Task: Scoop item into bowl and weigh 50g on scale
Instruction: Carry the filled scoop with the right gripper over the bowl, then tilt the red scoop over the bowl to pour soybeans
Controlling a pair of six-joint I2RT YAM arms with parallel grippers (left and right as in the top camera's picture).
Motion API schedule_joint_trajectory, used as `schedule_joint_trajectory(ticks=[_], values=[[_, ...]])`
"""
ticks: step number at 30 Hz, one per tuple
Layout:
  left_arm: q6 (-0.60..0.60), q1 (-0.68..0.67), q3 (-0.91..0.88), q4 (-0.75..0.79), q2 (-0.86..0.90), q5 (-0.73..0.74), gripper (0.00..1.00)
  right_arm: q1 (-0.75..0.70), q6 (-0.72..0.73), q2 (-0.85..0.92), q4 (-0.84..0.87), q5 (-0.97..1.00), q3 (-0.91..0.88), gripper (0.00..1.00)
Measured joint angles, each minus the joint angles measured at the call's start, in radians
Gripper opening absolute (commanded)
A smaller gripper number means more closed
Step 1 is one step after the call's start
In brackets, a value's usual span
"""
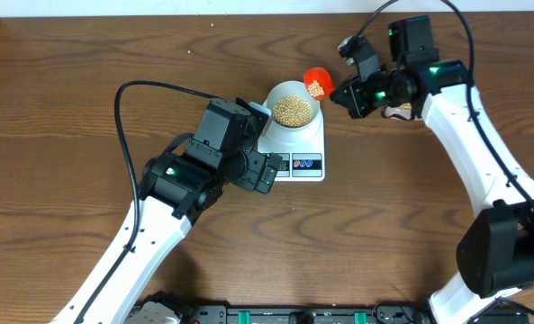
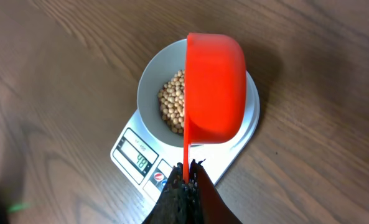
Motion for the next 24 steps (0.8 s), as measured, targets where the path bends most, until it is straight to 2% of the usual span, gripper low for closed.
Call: schedule_joint_trajectory(ticks=[24], values=[[0.000, 0.000, 0.000, 0.000, 0.000, 0.000, 0.98, 0.049, -0.027, 0.000, 0.048, 0.085, 0.000, 0.01]])
